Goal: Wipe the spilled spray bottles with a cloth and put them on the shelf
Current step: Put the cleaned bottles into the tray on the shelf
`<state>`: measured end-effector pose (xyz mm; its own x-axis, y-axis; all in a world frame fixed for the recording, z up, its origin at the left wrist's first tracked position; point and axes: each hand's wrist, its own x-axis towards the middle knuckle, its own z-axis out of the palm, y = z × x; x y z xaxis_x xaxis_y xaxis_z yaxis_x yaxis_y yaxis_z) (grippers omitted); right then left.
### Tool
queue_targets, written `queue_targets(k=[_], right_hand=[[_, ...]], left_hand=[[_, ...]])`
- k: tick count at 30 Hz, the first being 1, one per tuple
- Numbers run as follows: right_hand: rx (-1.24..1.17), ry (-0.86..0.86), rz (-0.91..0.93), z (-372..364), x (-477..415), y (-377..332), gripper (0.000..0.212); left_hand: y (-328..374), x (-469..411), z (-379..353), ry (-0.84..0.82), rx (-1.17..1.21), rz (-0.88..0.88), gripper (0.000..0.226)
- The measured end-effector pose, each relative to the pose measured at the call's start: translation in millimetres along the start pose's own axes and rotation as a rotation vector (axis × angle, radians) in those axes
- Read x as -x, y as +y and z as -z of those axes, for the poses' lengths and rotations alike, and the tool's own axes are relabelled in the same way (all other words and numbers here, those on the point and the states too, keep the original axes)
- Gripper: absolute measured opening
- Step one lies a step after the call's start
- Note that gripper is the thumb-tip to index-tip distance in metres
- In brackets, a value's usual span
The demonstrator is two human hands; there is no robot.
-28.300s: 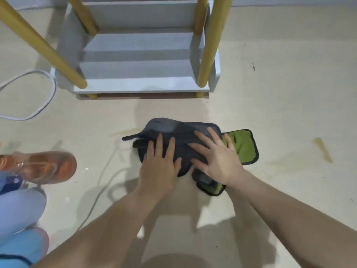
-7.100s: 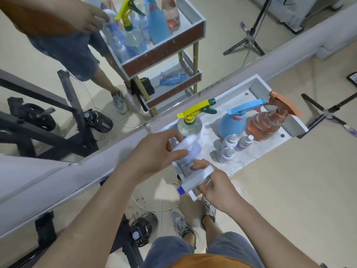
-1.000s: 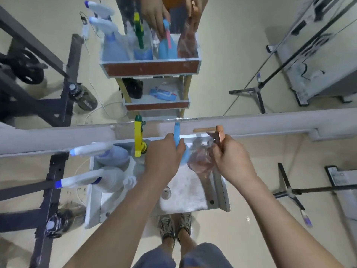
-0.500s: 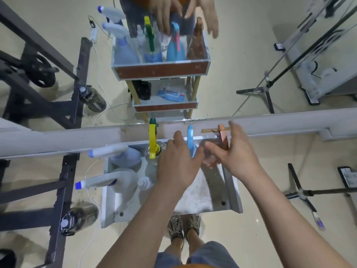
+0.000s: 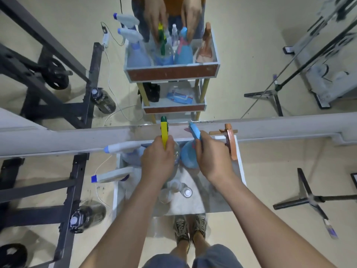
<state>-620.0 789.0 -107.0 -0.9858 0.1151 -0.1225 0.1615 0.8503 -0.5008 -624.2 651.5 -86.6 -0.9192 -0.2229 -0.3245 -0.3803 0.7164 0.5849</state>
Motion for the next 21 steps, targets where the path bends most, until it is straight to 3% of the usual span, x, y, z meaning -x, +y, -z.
queue_targets(k=[5,7,11,15,18,20,21], right_hand=[[0.055,0.281,0.017,-8.0,8.4,3.0,0.01],[0.071,0.34,-0.017,-15.2,15.5,2.8,0.015],[-0.072,0.277,-0.108,-24.2,18.8,-3.5,0.013],[-0.121,0.14,-0.185,-12.4,16.9,-10.0,0.031],[-0.159,0.22,-0.075,4.3,36.0,-4.2,0.047],[-0.252,0.297,0.088,5.0,62.2,8.5,0.043],[-0.28,0.251,0.13,-1.7,78.1,18.1,0.046]], left_hand=[[8.9,9.9,-14.1,0.069,0.03,-0.032,0.042],[12.2,11.3,-16.4,0.094,0.064,-0.015,0.041],[7.4,5.7,-12.8,0.05,0.102,0.025,0.037],[-7.8,9.2,-4.2,-0.059,0.255,0.008,0.037],[-26.1,37.8,7.1,0.059,0.327,-0.134,0.035],[-42.5,60.9,11.0,0.165,0.235,-0.307,0.026],[-52.9,68.7,8.6,0.157,0.125,-0.39,0.025]])
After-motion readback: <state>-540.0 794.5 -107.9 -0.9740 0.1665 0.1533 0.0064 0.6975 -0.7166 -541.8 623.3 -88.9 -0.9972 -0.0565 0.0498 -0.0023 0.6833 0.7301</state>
